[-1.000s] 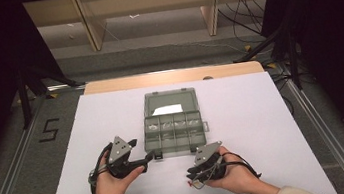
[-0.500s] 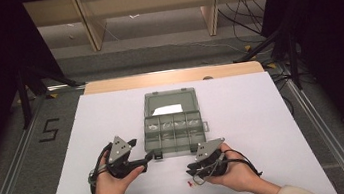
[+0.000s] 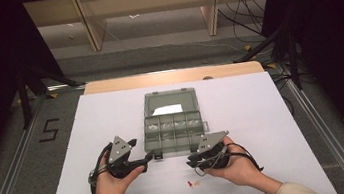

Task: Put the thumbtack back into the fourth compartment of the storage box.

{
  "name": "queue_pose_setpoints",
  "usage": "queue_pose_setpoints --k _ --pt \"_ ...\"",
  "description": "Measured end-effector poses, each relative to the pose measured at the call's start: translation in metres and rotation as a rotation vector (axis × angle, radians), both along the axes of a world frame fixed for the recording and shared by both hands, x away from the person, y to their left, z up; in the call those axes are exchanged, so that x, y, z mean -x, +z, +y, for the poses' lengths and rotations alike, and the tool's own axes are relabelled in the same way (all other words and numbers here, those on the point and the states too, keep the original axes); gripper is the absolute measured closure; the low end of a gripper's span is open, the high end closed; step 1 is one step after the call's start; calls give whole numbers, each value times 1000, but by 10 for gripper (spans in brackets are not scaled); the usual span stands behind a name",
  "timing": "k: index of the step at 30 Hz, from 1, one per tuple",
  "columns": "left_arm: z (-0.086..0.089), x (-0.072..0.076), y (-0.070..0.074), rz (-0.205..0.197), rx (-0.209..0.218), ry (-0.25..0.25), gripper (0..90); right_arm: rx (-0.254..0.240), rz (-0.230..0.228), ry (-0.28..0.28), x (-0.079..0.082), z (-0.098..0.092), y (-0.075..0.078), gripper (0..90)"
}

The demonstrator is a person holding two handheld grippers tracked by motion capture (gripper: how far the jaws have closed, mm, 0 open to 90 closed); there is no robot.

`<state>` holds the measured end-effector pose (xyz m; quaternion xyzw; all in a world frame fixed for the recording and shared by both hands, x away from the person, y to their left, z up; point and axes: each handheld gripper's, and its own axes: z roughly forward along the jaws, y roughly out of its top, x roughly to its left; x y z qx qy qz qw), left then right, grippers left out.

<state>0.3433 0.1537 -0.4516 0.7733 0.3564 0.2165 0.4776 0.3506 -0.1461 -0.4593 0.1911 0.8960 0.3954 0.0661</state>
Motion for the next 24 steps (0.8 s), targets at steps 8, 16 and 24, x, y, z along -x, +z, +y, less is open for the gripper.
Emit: queue_pose_setpoints --k 8,16,24 --pt "-1 1 -1 13 13 10 271 -22 -22 -29 -9 -4 9 793" --pt "-1 0 -2 18 11 8 271 -37 -36 -51 -17 -5 14 793" --pt "-2 0 -2 20 15 9 272 -48 -44 -71 -26 -5 19 794"
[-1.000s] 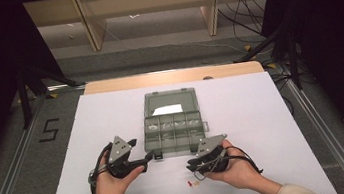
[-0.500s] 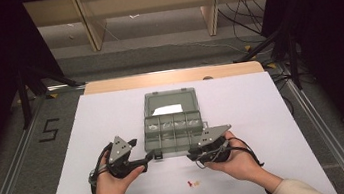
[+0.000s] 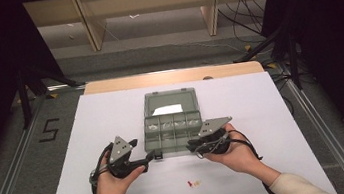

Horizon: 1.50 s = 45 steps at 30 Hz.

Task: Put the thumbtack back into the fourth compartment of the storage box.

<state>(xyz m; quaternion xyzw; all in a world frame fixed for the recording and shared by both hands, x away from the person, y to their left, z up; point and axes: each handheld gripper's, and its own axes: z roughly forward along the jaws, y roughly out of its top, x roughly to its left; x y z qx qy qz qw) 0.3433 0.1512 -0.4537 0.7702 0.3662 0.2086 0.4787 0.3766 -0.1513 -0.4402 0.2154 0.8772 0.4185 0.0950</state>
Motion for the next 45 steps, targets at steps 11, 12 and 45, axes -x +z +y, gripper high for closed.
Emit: queue_pose_setpoints --k 11,12,45 --pt "1 0 0 0 0 2 271 -7 -14 -35 -12 0 4 794" --pt "1 0 0 -2 -1 2 272 -10 -18 -36 -14 0 5 794" --pt "2 0 2 -13 3 4 272 8 -44 -193 -77 -5 1 794"
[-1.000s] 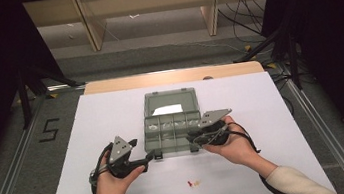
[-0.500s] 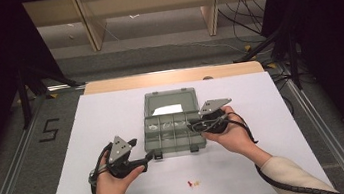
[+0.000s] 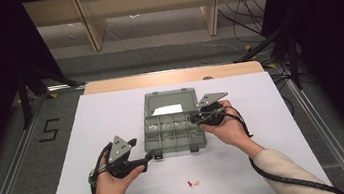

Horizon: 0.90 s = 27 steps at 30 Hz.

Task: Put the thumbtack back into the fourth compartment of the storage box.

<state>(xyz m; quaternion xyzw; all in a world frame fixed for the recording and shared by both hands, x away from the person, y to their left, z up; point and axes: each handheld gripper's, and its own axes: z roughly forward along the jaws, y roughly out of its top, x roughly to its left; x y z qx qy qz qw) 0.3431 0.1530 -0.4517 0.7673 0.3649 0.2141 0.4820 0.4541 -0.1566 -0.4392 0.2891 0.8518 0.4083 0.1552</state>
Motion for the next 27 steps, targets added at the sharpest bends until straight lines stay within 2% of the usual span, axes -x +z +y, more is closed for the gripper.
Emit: queue_pose_setpoints --k 8,11,12,15,17,20,21,23,25,27 --pt "0 0 0 -1 1 -1 272 9 -1 -29 -7 0 -5 794" --pt "0 0 0 -1 1 -1 272 14 15 -43 -8 1 -6 794" --pt "0 0 0 0 0 0 272 16 1 -38 -10 1 -7 793" --pt "0 0 0 0 3 -5 272 20 7 -45 -11 2 -8 793" --pt "0 0 0 1 4 -5 272 23 -6 -42 -13 2 -10 792" --pt "0 0 0 2 0 1 272 26 -4 -42 -13 2 -12 790" --pt "0 0 0 4 -2 -1 272 29 12 -42 -13 2 -11 788" --pt "0 0 0 2 6 -6 272 17 2 -62 -12 4 -13 774" --pt "1 0 0 4 -2 -1 272 32 25 -50 -12 2 -11 738" --pt "1 0 0 3 -1 -4 272 30 23 -59 -12 2 -10 710"
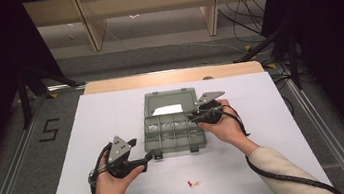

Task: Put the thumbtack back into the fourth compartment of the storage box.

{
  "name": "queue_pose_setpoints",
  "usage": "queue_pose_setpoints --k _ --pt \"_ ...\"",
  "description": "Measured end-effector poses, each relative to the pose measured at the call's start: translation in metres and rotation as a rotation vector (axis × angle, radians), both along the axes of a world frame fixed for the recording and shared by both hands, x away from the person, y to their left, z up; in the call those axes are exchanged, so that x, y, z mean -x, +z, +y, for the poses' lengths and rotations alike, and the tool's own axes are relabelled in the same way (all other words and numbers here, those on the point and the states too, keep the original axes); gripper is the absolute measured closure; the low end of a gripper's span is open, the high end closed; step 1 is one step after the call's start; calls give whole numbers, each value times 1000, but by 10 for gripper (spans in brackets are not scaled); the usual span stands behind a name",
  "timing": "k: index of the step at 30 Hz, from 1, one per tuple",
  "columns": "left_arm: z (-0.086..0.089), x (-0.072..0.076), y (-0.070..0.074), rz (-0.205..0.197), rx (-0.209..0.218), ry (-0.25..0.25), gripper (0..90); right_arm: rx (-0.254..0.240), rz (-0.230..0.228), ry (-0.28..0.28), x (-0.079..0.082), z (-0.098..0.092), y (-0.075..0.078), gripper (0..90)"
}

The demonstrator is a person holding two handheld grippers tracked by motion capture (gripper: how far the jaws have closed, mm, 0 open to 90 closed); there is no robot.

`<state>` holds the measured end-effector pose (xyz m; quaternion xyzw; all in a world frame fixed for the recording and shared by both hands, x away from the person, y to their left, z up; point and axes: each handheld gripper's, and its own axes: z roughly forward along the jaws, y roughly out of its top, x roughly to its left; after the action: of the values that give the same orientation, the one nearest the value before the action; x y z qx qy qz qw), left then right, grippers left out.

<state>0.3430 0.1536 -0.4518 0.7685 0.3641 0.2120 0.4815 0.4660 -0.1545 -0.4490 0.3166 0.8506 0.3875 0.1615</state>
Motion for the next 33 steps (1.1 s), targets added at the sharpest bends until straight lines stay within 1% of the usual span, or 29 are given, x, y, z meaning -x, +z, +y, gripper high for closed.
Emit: queue_pose_setpoints --k 3,6,7,9,11,12,13,14,15,16,17,18,19,20,21,22,23,24,25,26,28,30,31,32,33 --pt "0 0 0 5 4 3 272 -1 8 -1 1 0 0 657" --pt "0 0 -1 6 5 3 272 8 7 -5 -1 -1 -2 636" --pt "0 0 -1 6 4 2 272 3 -9 -12 -1 -1 -3 636" --pt "0 0 -1 6 3 4 272 2 9 -10 -1 -1 -3 643" --pt "0 0 -1 2 0 -2 272 15 9 -6 -1 -2 -2 676" --pt "-1 0 -1 10 5 3 272 5 1 -8 -1 -1 -3 691" --pt "0 0 -1 7 1 -3 272 -3 3 -12 -1 -1 -3 698" --pt "-1 0 -1 11 5 2 272 -4 22 -1 -1 -2 -1 697" --pt "-1 0 -1 13 6 3 272 -33 6 -13 -1 -1 -2 684" --pt "0 0 -1 5 0 -1 272 -45 23 -27 -1 -1 -2 677" --pt "0 0 -1 6 4 3 272 -34 36 -20 0 -2 0 675" --pt "0 0 -1 6 5 3 272 -29 19 -14 -1 -3 0 671" --pt "0 0 0 5 4 4 272 -45 17 -23 0 -1 -1 669" --pt "0 0 -1 4 1 1 272 -27 33 -10 0 -3 1 669" --pt "0 0 -1 7 3 3 272 -23 15 -7 0 -3 2 666" --pt "0 0 -1 8 4 3 272 -32 6 -9 2 -3 1 661" --pt "0 1 -1 8 4 1 272 -24 31 1 4 -4 4 650" --pt "0 1 0 8 4 1 273 -29 0 2 5 -4 2 639" --pt "0 1 -1 8 9 -3 273 -14 12 23 7 -6 3 634" --pt "0 1 0 4 3 -1 273 -25 -3 15 10 -5 3 629" --pt "1 1 1 3 1 2 272 -13 20 48 18 -8 6 616" --pt "1 2 1 -1 -2 0 272 -19 20 66 25 -10 8 597" --pt "1 2 1 2 3 2 272 -31 11 68 28 -9 8 590" --pt "1 2 1 1 2 3 272 -18 25 93 32 -11 10 583" --pt "1 2 1 3 2 4 272 -17 27 104 36 -11 11 580"
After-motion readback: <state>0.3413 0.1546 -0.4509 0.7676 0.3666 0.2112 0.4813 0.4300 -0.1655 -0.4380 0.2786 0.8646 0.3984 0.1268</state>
